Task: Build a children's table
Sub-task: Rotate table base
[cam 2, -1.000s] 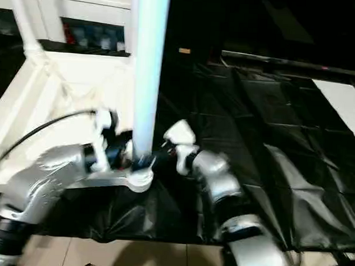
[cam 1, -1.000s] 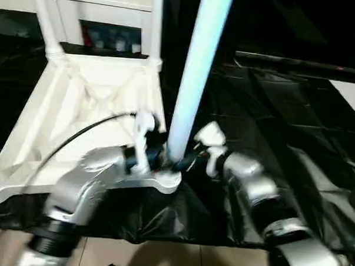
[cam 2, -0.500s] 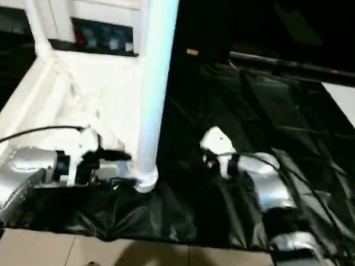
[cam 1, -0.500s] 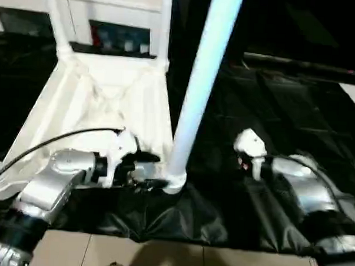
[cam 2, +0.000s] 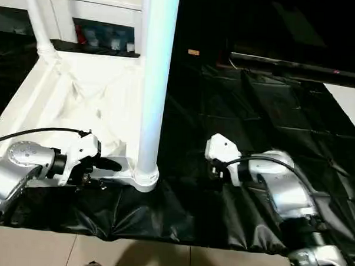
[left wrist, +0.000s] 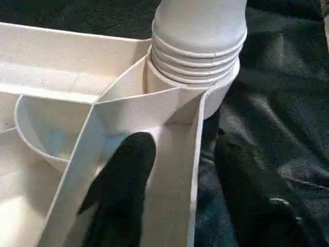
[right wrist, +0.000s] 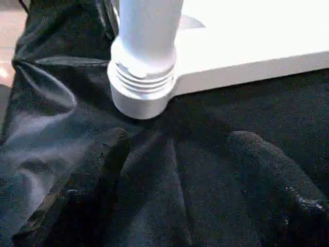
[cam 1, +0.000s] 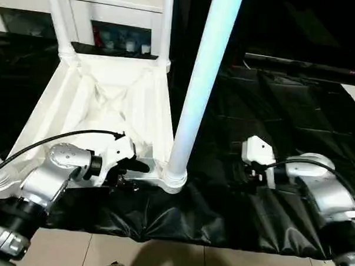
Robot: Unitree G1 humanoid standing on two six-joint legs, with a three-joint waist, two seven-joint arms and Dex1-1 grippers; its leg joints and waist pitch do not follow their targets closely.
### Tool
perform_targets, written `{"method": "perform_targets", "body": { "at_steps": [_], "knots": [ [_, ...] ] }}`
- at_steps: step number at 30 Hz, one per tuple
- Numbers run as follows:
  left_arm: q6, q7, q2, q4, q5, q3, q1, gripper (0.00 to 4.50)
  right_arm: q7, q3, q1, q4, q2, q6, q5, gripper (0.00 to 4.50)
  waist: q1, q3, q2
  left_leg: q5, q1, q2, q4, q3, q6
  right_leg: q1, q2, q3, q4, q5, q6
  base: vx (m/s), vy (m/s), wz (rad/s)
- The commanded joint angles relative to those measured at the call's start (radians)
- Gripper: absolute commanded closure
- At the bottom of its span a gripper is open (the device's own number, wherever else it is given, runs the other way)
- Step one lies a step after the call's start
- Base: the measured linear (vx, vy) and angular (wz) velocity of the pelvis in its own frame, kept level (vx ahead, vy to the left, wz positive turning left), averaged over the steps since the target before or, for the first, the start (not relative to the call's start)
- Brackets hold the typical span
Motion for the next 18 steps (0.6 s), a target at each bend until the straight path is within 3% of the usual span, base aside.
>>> {"method": "perform_targets", "body": {
  "at_steps": [1,9,12,18],
  "knots": [
    [0.013,-0.017,0.002,0.02,0.01,0.005,-0.012,2.6,0.012,0.0,0.013,-0.024,-0.014,0.034,0.022,0.67,0.005,-0.067,0.022,-0.284,0.018,0.024,-0.074,-0.007,-0.016,0.045,-0.062,0.046,-0.081,-0.25,-0.2,0.0,0.0,0.0],
    [0.029,-0.048,0.015,0.036,0.011,0.006,-0.015,3.24,0.015,0.007,0.022,-0.056,-0.022,0.073,0.034,0.03,0.005,-0.069,0.024,-0.273,0.017,0.025,-0.074,-0.008,-0.019,0.045,-0.063,0.045,-0.079,-0.238,-0.205,0.0,0.0,0.0],
    [0.024,-0.049,0.016,0.043,0.02,0.004,-0.016,3.48,0.012,0.008,0.023,-0.06,-0.022,0.076,0.034,0.0,0.005,-0.069,0.024,-0.261,0.017,0.025,-0.073,-0.007,-0.016,0.045,-0.062,0.045,-0.077,-0.214,-0.209,0.0,0.0,0.0],
    [0.032,-0.048,0.026,0.054,0.055,-0.013,-0.016,3.99,0.01,0.008,0.02,-0.064,-0.023,0.08,0.032,0.0,0.005,-0.067,0.022,-0.28,0.018,0.024,-0.075,-0.007,-0.018,0.045,-0.064,0.045,-0.082,-0.268,-0.198,0.0,0.0,0.0]
  ]
}}
